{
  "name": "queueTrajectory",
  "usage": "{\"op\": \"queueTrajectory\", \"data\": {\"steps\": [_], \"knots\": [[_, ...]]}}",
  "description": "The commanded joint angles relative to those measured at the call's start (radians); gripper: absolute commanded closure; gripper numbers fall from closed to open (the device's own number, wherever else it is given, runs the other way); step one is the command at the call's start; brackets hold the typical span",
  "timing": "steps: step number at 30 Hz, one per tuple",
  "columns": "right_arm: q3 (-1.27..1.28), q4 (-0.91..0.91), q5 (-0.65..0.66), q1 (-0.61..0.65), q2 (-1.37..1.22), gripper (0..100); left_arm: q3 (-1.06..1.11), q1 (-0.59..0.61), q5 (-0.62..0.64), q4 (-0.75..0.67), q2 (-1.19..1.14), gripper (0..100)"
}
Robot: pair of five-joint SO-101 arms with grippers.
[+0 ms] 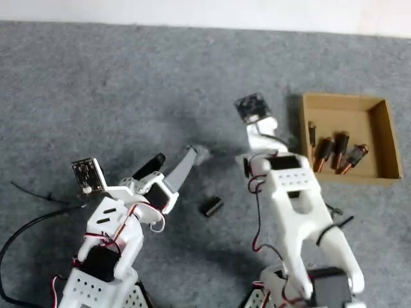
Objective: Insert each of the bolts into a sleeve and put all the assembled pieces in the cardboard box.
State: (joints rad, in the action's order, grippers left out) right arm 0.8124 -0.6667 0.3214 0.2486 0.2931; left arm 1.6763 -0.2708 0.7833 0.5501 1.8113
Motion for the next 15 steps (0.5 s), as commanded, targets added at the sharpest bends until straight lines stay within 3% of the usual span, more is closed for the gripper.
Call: {"op": "queueTrajectory", "data": {"steps": [1,8,13,15], "knots": [[-0.033,0.031,0.011,-0.005,-0.119,80.7,0.019,0.008,-0.005,-0.006,0.015,71],[-0.113,0.145,0.011,-0.05,-0.363,80.7,0.019,0.008,-0.005,-0.006,0.015,71],[-0.15,0.122,0.005,-0.061,-0.384,81.2,0.019,0.008,-0.005,-0.006,0.015,71],[-0.15,0.122,0.008,-0.061,-0.384,85.7,0.019,0.008,-0.005,-0.006,0.015,71]]}}
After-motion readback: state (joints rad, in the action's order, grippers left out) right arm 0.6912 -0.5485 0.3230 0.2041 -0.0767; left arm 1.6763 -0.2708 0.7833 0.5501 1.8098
